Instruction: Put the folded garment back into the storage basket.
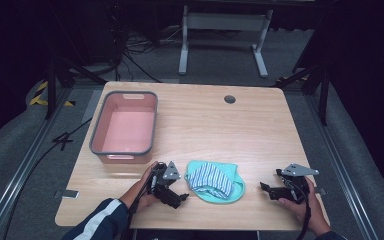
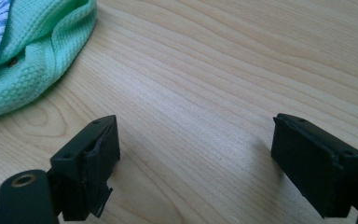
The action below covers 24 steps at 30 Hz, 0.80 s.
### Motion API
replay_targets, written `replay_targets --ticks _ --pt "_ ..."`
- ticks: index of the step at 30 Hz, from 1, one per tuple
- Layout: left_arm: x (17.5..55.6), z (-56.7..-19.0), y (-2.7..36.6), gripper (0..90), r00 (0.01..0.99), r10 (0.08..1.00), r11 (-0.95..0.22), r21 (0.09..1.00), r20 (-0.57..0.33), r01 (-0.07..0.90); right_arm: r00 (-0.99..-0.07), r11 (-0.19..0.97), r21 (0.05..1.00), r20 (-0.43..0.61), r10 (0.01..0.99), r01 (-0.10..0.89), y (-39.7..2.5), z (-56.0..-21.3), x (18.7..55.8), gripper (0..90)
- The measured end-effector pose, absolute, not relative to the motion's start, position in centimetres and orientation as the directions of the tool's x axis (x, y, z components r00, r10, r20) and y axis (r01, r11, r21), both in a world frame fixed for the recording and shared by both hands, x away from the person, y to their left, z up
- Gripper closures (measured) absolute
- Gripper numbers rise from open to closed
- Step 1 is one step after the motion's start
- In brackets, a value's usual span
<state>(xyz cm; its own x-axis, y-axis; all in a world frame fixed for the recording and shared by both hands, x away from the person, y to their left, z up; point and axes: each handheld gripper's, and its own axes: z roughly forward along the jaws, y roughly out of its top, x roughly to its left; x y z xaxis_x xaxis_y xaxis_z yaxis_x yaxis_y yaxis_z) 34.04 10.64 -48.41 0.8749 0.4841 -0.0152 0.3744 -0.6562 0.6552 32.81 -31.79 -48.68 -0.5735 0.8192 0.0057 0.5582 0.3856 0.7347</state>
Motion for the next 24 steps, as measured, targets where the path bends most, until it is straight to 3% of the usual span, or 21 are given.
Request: replay_targets --ticks 21,24 --pt "34.33 -48.19 11.45 0.7 0.909 0.417 -0.696 0.64 -0.006 0.324 -0.569 0.383 0.733 0.006 0.822 0.561 -31.82 -48.67 32.77 15.6" --pt "34.48 -47.96 11.49 6.5 0.917 0.4 -0.71 0.629 -0.009 0.316 -0.565 0.384 0.727 0.007 0.825 0.569 -31.76 -48.57 32.8 16.3"
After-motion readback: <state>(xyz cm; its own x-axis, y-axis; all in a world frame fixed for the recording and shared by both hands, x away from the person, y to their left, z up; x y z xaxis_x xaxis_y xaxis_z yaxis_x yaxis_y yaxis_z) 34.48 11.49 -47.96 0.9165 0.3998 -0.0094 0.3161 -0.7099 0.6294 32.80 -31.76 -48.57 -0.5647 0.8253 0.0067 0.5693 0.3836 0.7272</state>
